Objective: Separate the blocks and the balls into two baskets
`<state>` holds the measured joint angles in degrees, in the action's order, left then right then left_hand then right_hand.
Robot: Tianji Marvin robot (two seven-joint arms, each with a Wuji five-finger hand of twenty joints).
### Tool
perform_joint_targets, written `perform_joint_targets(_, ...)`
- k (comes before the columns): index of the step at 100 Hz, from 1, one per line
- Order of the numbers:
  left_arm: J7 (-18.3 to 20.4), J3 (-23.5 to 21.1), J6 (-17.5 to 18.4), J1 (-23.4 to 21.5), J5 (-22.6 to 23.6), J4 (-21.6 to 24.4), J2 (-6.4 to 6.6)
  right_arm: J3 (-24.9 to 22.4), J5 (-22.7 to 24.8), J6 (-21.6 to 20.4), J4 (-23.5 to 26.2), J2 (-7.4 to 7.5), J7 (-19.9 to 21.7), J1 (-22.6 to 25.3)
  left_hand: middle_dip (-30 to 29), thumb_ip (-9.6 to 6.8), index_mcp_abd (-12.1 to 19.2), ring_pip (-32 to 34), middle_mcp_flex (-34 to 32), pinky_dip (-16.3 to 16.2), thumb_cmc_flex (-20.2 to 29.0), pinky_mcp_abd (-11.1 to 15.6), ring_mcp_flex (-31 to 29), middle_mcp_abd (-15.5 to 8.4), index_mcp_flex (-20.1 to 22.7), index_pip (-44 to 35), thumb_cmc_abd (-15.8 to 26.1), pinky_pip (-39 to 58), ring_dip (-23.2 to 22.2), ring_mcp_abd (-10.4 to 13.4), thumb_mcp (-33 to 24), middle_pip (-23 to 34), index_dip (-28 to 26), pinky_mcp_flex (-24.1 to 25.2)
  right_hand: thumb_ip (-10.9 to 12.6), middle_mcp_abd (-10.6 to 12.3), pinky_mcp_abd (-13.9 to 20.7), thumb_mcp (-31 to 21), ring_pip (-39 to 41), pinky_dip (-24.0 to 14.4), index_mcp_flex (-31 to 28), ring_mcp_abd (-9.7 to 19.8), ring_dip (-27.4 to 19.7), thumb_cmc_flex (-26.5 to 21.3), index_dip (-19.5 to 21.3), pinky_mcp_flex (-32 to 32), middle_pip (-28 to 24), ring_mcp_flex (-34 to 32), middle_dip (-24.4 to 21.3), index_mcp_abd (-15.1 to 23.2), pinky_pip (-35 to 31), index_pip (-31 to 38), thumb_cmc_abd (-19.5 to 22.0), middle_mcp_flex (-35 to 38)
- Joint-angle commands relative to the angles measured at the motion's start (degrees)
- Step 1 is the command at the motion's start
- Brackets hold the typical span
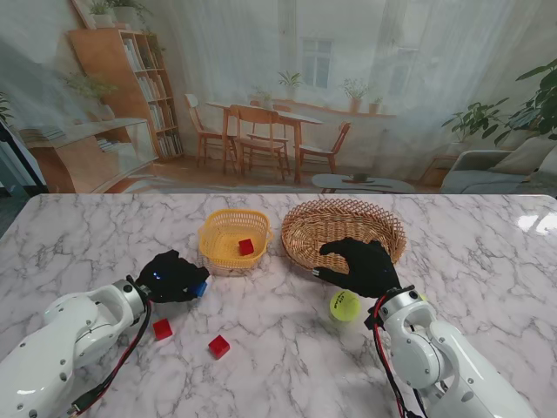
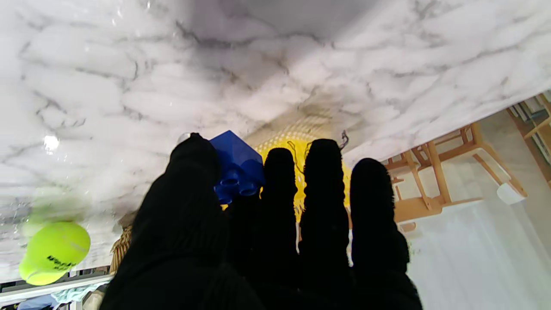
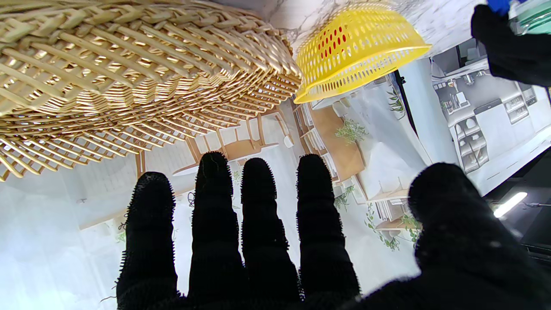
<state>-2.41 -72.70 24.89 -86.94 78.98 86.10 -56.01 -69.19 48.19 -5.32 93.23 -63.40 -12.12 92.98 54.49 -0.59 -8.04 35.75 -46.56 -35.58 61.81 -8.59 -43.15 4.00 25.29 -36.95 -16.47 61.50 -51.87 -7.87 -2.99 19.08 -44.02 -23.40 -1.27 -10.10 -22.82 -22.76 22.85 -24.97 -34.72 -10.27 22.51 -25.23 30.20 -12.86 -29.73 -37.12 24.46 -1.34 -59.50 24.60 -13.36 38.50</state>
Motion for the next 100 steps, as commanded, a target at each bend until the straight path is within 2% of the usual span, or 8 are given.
perform_joint_targets(1, -0.2, -0.3, 0.4, 0.1, 0.2, 1.2, 0.05, 0.2, 0.0, 0.1, -0.1, 0.01, 0.2, 0.0, 1.3, -1.31, 3.2, 0.7, -3.9, -1.3, 6.3, -0.8, -1.8, -2.8, 2.2, -3.3, 1.0, 1.7, -0.2, -0.4, -2.6, 0.7, 0.0, -0.4, 0.0, 0.2, -0.5, 0.4, -2.3, -0.6, -0.1, -0.4, 0.4, -0.6, -0.4, 0.2, 0.9, -0.6, -0.1, 1.0, -0.1, -0.7, 2.1, -1.1)
perform_joint_targets(20, -1.4, -1.9, 1.7, 0.2, 0.6, 3.5, -0.16, 0.2, 0.0, 0.0, -0.3, 0.01, 0.2, -0.1, 1.2, -1.41, 3.6, 0.2, -4.3, -1.1, 6.3, -1.1, -2.0, -2.7, 2.8, -3.5, 0.7, 1.5, 0.0, -0.6, -2.4, 0.0, 0.0, -0.5, 0.0, 0.3, -0.4, 0.4, -2.3, -0.6, -0.1, -0.4, 0.4, -0.6, -0.4, 0.2, 0.9, -0.6, -0.1, 1.0, -0.1, -0.7, 2.1, -1.2)
perform_joint_targets(37, -0.6, -0.9, 1.3, 3.2, -1.3, 3.4, -0.58, 0.3, -0.1, 0.1, -0.3, 0.02, 0.4, -0.2, 1.2, -1.44, 3.5, 0.0, -4.3, -1.0, 6.0, -1.0, -2.1, -2.6, 2.8, -3.3, 0.5, 1.4, 0.0, -0.7, -2.2, -0.4, 0.0, -0.6, 0.0, 0.2, -0.5, 0.4, -2.3, -0.6, -0.1, -0.4, 0.4, -0.7, -0.4, 0.3, 0.9, -0.6, -0.1, 1.0, -0.1, -0.7, 2.1, -1.1)
perform_joint_targets(61, 3.2, 5.6, -3.5, 12.0, -7.8, -1.1, -1.55, 0.4, -0.1, 0.0, -0.4, 0.04, 0.5, -0.4, 1.4, -1.51, 3.4, -0.2, -4.3, -0.9, 6.0, -1.1, -1.9, -2.6, 2.7, -3.0, 0.9, 1.2, 0.0, -0.7, -2.1, -0.8, 0.1, -0.5, 0.0, 0.3, -0.4, 0.5, -2.3, -0.6, -0.2, -0.4, 0.4, -0.6, -0.3, 0.3, 0.9, -0.6, -0.1, 0.9, -0.1, -0.7, 2.1, -1.0)
perform_joint_targets(100, 5.7, 16.6, -13.0, 23.2, -15.4, -9.7, -2.87, 0.0, -0.2, -0.3, -0.2, -0.02, 0.1, 0.1, 1.2, -1.52, 3.1, -0.7, -2.8, -0.9, 5.1, -1.1, -1.0, -2.3, 2.2, -2.4, 1.3, 0.8, 0.1, -0.9, -1.5, -0.4, 0.4, 0.2, 0.0, 0.3, -0.5, 0.5, -2.3, -0.6, -0.2, -0.5, 0.4, -0.6, -0.3, 0.3, 0.9, -0.6, -0.1, 1.0, -0.1, -0.7, 2.1, -1.0)
